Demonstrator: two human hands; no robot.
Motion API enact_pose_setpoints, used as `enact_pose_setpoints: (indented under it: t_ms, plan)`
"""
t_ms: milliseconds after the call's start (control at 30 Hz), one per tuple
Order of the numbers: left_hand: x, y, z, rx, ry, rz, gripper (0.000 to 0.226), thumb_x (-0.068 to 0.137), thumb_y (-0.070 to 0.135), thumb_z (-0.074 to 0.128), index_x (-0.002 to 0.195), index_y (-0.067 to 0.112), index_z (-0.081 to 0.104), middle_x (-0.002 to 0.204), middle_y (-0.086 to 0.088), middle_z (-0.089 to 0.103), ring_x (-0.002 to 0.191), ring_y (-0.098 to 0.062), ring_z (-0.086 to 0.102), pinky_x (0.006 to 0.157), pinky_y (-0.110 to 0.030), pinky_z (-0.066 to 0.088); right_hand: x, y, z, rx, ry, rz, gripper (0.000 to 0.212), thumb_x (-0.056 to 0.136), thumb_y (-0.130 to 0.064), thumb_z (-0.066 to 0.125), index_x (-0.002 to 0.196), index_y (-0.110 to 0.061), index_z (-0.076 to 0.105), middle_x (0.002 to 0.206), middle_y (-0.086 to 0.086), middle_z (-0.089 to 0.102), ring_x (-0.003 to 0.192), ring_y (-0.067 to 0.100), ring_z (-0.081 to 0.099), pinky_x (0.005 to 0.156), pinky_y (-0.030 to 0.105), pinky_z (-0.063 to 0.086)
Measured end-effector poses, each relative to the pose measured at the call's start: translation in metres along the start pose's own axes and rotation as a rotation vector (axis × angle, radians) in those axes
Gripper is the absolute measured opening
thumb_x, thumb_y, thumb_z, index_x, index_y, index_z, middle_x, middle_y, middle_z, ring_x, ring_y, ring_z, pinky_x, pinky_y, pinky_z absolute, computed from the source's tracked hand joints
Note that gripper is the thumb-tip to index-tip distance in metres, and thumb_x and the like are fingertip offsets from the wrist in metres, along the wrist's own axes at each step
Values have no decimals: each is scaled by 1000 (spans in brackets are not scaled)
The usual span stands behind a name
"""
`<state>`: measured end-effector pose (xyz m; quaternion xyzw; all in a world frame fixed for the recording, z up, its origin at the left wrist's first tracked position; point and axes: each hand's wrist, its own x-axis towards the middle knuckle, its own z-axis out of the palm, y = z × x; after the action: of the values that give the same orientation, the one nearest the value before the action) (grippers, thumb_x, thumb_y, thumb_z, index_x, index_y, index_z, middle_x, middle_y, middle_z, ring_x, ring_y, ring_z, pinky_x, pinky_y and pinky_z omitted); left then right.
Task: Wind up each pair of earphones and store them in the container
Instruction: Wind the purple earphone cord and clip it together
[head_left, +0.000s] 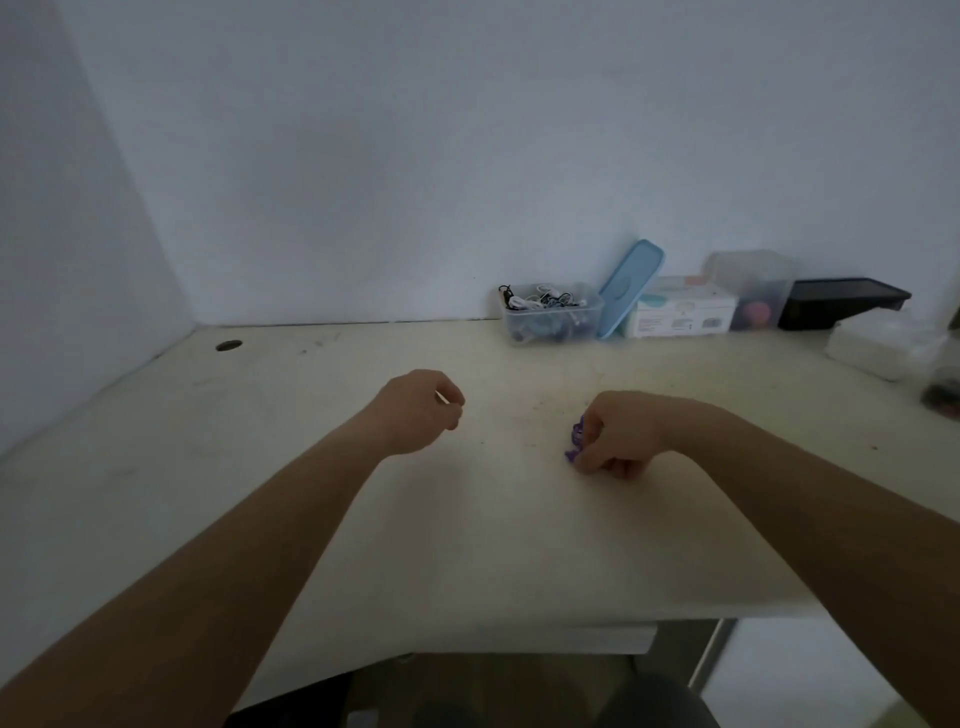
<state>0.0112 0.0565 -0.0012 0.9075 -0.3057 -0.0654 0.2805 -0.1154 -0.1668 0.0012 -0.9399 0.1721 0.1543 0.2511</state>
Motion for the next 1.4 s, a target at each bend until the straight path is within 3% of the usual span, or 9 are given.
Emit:
enact_pose_setpoints:
  t_ms: [200,333,500,633,800,900,1000,1167,1400]
  plan:
    - [-18,-34,-15,107,106,-34,26,95,8,52,109,23,69,108,3,61,98,-12,56,87,-23,43,9,-40,28,-84,151,-126,20,82,-30,72,69,-17,64,64,3,66,53,15,59,56,21,50]
    - [-31,-54,-21,51,191,-108,46,88,-9,41,110,20,69,107,2,58,103,-14,54,90,-23,40,19,-58,46,-87,282,-233,18,85,-36,72,86,-20,65,86,-6,61,81,14,58,65,23,41]
    - [-39,-77,-24,4,247,-155,41,89,-6,45,99,25,70,105,3,62,100,-13,58,83,-20,40,32,-64,58,-73,381,-324,22,86,-35,71,94,-14,68,82,-17,54,85,11,55,74,24,42]
    - [-40,-87,-33,-60,361,-131,27,88,2,59,95,25,72,100,4,66,90,-10,61,70,-11,38,41,-67,58,2,437,-382,19,82,-32,76,90,-19,66,77,-18,53,73,3,51,61,17,36]
    - [-35,-84,-24,-2,132,-126,19,83,23,77,101,26,72,96,7,65,84,-8,60,72,-17,40,49,-73,57,94,394,-393,4,87,-23,68,85,-24,64,74,-8,64,64,7,58,61,21,41]
    - [-32,-83,-15,5,128,-141,18,80,26,78,97,28,73,90,12,65,80,-2,59,71,-13,39,51,-79,55,184,345,-427,8,89,-25,69,82,-23,68,69,2,71,50,5,58,52,16,44]
    - [-29,-82,-13,-14,148,-144,10,81,23,78,88,28,72,86,13,66,76,3,57,63,-6,36,54,-85,53,348,303,-404,12,88,-26,72,82,-15,70,66,7,72,49,10,61,49,22,50]
    - [-22,-83,-20,-45,114,-163,10,82,21,76,83,30,72,82,14,67,75,3,59,60,-5,37,63,-89,47,629,188,-337,13,93,-3,58,99,-7,69,82,13,71,54,17,64,48,24,53]
    - [-10,-65,-33,-560,229,-188,9,84,13,76,93,15,76,83,-3,74,67,-8,65,62,-18,53,80,-82,43,487,339,-460,10,94,-20,66,94,-23,76,78,-9,67,49,5,61,49,19,46]
